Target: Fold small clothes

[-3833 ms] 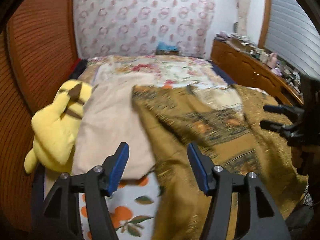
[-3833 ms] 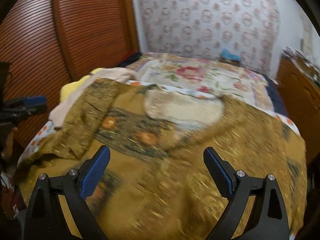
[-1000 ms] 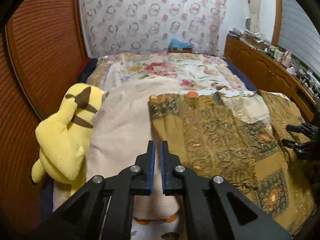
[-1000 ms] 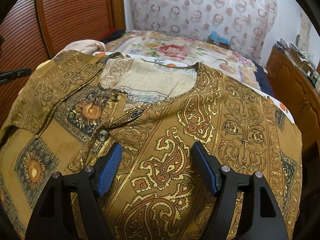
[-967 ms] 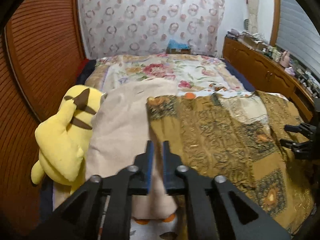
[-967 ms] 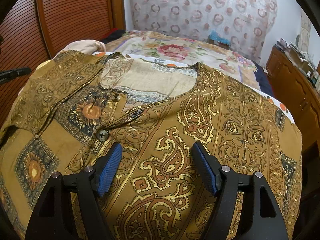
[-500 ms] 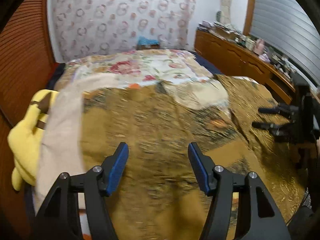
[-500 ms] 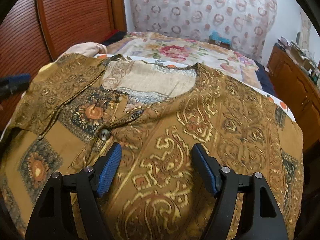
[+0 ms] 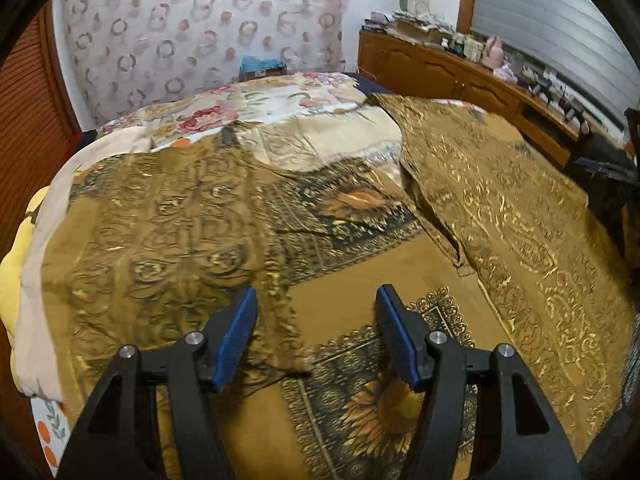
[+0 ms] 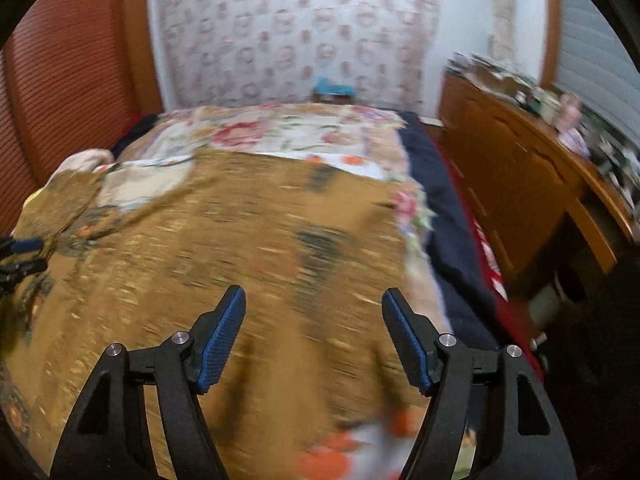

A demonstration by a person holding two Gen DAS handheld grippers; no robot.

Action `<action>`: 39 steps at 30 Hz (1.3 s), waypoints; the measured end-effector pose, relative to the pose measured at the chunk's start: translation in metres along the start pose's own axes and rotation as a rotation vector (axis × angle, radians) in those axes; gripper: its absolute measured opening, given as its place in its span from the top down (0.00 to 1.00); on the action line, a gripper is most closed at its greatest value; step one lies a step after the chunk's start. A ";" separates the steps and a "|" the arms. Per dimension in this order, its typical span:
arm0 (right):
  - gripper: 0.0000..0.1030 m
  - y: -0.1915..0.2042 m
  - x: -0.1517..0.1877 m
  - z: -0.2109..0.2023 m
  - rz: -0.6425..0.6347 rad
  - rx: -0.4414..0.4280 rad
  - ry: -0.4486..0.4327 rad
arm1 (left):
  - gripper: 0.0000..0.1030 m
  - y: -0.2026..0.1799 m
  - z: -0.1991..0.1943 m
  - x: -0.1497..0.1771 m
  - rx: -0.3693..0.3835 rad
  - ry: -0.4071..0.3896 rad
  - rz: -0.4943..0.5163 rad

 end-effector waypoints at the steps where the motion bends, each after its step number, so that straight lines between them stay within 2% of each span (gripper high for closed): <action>1: 0.32 -0.009 0.003 -0.001 0.017 0.004 0.003 | 0.41 -0.002 0.002 0.001 -0.008 0.002 0.011; 3: 0.33 -0.028 0.011 -0.004 0.058 -0.002 0.011 | 0.40 -0.005 0.002 0.001 -0.010 -0.009 0.023; 6: 0.35 -0.043 0.017 -0.006 0.118 -0.059 0.014 | 0.40 -0.003 0.003 -0.001 -0.003 -0.007 0.009; 9: 0.36 -0.049 0.021 -0.008 0.126 -0.066 0.016 | 0.39 -0.003 0.003 -0.001 -0.003 -0.007 0.010; 14: 0.37 -0.048 0.021 -0.003 0.109 -0.089 0.030 | 0.28 -0.009 0.004 0.000 0.010 0.003 0.032; 17: 0.37 -0.046 0.023 0.000 0.101 -0.104 0.042 | 0.17 -0.013 0.006 0.002 0.027 0.015 0.049; 19: 0.38 -0.043 0.024 0.003 0.097 -0.111 0.053 | 0.15 -0.014 0.006 0.002 0.023 0.016 0.055; 21: 0.42 -0.043 0.026 0.006 0.094 -0.116 0.065 | 0.15 -0.015 0.006 0.002 0.026 0.017 0.053; 31: 0.73 -0.040 0.041 0.003 0.085 -0.140 0.096 | 0.06 -0.014 0.009 0.002 0.006 0.029 0.027; 36: 0.85 -0.035 0.038 -0.002 0.033 -0.081 0.085 | 0.06 -0.014 0.010 0.002 0.005 0.030 0.029; 38: 0.95 -0.035 0.035 -0.006 0.014 -0.059 0.067 | 0.06 -0.014 0.009 0.002 0.007 0.029 0.031; 39: 0.96 -0.035 0.034 -0.007 0.011 -0.055 0.057 | 0.06 -0.014 0.009 0.002 0.004 0.026 0.032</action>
Point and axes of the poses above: each gripper's, at about its wrist camera, not at the fingertips, and z roughly the way its jaws point, y to its left, x to its underside, the point moved 4 cm from there along z, roughly the way its jaws point, and after that the axes turned 3 degrees about -z, right-handed, at the moved point
